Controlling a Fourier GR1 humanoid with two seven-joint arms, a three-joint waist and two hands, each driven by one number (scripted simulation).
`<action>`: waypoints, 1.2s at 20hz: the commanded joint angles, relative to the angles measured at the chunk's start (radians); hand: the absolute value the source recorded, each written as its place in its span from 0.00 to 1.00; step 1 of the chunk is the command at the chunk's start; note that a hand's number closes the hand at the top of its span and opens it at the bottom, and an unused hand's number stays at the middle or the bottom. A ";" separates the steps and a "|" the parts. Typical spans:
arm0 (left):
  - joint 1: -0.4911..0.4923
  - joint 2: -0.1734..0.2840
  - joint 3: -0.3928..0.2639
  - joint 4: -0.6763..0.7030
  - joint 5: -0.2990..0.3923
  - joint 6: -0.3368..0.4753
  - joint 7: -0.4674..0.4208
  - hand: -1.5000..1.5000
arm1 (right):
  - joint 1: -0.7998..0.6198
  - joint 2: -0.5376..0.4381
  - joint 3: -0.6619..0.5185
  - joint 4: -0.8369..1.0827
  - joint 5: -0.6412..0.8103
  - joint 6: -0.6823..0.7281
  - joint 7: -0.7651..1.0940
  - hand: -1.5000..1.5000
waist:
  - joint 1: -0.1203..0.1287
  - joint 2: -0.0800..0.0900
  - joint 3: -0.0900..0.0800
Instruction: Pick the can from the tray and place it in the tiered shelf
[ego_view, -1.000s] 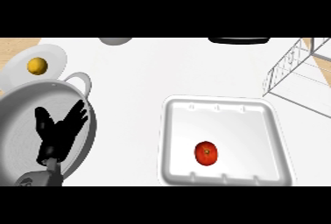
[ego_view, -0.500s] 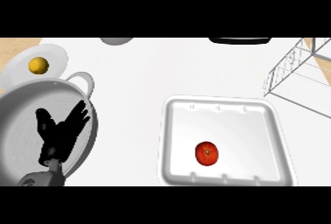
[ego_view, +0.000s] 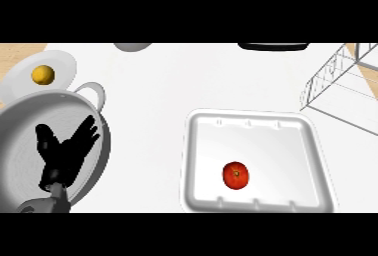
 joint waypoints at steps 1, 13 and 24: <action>-0.004 -0.031 -0.002 0.048 -0.030 0.040 -0.028 0.50 | 0.006 0.030 -0.059 0.029 -0.035 -0.077 0.037 1.00 | -0.009 0.004 -0.002; -0.040 0.018 0.032 0.079 0.009 -0.013 0.006 0.50 | -0.097 0.022 -0.274 0.067 -0.251 -0.143 0.068 0.00 | -0.013 0.002 -0.002; 0.043 -0.023 -0.027 -0.005 -0.033 0.010 -0.004 0.50 | -0.049 -0.124 -0.367 0.093 -0.281 -0.342 0.061 0.00 | -0.002 0.004 -0.001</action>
